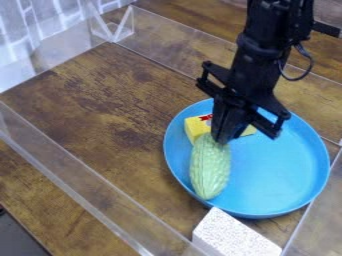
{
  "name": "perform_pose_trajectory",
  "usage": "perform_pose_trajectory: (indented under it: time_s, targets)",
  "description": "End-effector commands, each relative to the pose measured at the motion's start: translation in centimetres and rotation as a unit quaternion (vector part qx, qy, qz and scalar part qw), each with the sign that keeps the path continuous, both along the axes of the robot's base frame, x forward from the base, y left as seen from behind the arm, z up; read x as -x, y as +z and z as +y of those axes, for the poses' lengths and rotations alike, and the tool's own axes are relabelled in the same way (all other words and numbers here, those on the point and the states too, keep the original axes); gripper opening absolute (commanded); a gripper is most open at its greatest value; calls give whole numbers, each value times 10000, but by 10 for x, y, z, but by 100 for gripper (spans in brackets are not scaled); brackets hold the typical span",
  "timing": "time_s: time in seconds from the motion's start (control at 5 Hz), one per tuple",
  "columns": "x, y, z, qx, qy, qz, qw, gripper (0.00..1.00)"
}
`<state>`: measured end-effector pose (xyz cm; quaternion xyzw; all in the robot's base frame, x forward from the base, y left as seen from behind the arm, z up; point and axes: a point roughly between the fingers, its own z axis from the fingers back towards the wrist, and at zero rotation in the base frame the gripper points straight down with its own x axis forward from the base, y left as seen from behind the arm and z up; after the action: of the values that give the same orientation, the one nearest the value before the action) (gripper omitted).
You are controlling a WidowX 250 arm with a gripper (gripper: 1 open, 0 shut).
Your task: Put the green object in the blue tray
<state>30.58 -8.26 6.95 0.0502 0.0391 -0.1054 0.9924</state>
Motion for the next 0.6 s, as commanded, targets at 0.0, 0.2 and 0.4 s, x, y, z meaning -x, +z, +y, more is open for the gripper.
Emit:
perform_pose_trajectory:
  time_s: [0.0, 0.2, 0.4]
  targets:
    - [-3, 32, 7, 35, -90, -458, 9989, 0]
    - [3, 28, 11, -40, -207, -416, 9989, 100]
    - [2, 28, 17, -124, -16, -379, 9992, 0]
